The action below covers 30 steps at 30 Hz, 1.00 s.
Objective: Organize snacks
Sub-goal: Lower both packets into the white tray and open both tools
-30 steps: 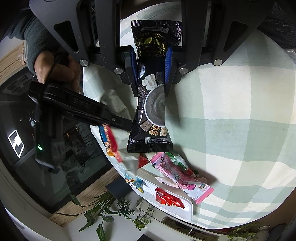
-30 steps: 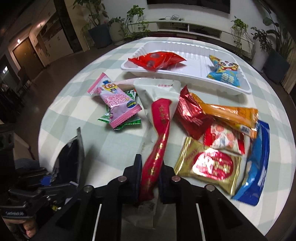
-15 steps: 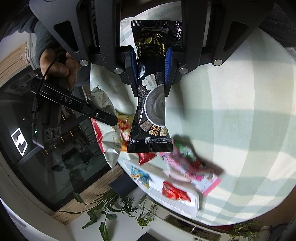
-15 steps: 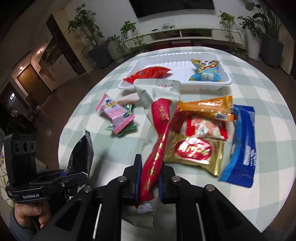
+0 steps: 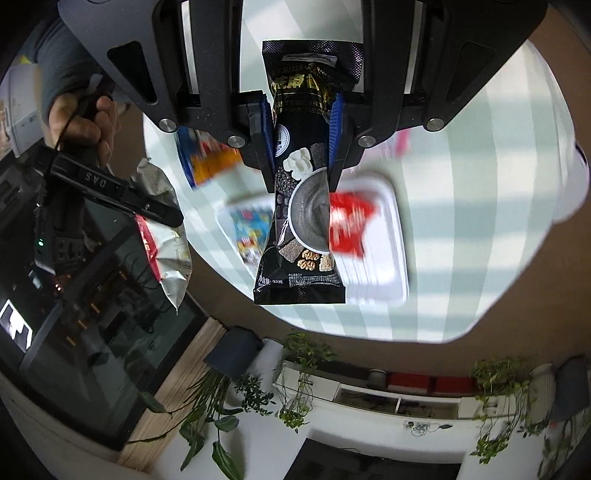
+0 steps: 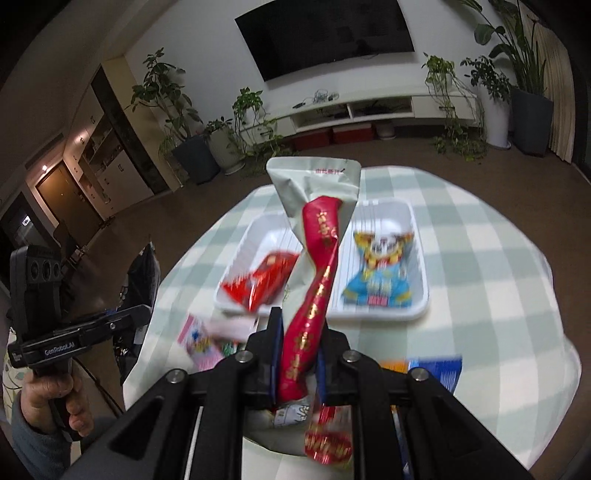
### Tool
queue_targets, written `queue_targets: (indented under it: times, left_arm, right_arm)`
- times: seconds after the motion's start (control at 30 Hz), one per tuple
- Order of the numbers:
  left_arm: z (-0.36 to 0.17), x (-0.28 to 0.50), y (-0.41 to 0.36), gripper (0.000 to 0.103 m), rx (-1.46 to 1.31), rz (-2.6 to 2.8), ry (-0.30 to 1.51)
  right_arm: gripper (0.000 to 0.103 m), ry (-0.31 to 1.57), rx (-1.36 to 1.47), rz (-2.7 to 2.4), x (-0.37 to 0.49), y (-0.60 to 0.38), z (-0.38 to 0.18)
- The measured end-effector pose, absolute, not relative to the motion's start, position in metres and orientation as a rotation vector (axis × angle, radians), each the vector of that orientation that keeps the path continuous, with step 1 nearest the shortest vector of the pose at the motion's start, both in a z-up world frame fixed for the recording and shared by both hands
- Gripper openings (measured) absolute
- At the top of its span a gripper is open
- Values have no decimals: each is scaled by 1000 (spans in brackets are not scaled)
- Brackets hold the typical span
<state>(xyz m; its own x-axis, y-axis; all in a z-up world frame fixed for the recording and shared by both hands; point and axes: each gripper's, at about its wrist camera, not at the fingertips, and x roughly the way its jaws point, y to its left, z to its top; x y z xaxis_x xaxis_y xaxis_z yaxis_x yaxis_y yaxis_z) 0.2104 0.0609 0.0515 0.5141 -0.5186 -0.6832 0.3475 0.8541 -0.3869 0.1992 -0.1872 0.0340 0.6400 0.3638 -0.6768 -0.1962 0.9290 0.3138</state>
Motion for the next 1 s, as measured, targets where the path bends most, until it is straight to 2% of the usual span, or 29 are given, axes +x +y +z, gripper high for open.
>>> queue_targets:
  times: [0.17,0.37,0.6,1.0]
  left_arm:
    - [62,271,42,22,-132,-495,924]
    - [35,341,17,22,-105,-450,1007]
    - [-16,375,5,22,-106,-405,1080]
    - [-52,395,1,23,-60,-338,1105]
  right_arm:
    - [16,831,176,321,252,-181,38]
    - [16,886,105,316,301,-166,21]
    - [16,964,54,289,338,-156,-11]
    - [16,1054,6,236,360,-145,-62]
